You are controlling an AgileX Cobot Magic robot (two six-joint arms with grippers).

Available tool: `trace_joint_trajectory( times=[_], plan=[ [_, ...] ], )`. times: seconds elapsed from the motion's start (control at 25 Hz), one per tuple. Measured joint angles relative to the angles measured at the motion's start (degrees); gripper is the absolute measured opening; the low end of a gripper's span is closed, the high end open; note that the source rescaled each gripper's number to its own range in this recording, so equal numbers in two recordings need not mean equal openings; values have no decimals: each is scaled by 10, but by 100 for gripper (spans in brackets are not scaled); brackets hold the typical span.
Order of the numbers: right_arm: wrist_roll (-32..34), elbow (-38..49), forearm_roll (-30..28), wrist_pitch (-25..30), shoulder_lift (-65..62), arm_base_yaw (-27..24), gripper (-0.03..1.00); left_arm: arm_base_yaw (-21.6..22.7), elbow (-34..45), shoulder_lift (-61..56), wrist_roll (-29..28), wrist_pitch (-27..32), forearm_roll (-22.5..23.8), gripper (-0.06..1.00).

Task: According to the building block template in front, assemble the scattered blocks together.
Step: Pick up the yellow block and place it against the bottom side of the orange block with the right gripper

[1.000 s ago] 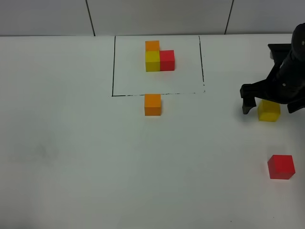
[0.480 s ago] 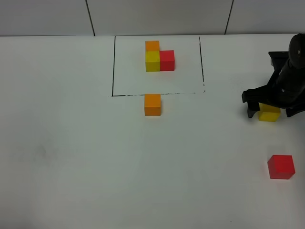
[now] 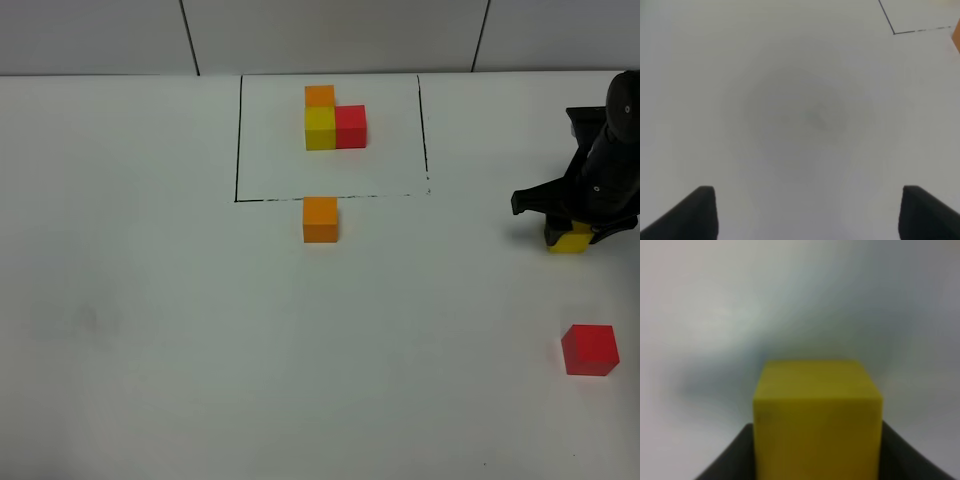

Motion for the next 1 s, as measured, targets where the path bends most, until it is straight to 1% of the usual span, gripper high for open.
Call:
trace_joint_trajectory(
  times=[0.12, 0.24, 0.4, 0.52, 0.64, 0.76, 0.84, 1.0],
  plan=[
    [9, -9, -7, 30, -10, 9, 1, 0, 0, 0, 0, 0, 0, 71],
    [53, -11, -11, 63, -39, 41, 1, 0, 0, 0, 0, 0, 0, 71],
    [124, -13, -36, 115, -70, 122, 1, 0, 0, 0, 0, 0, 0, 71],
    [174, -13, -52, 139, -76, 197, 1, 0, 0, 0, 0, 0, 0, 71],
    [232, -13, -52, 139, -76, 275, 1, 0, 0, 0, 0, 0, 0, 71],
    [300, -13, -50, 118, -75, 330, 1, 0, 0, 0, 0, 0, 0, 71],
    [337, -13, -49, 97, -72, 347, 1, 0, 0, 0, 0, 0, 0, 71],
    [355, -37, -38, 81, -47, 361, 1, 0, 0, 0, 0, 0, 0, 71]
  ],
)
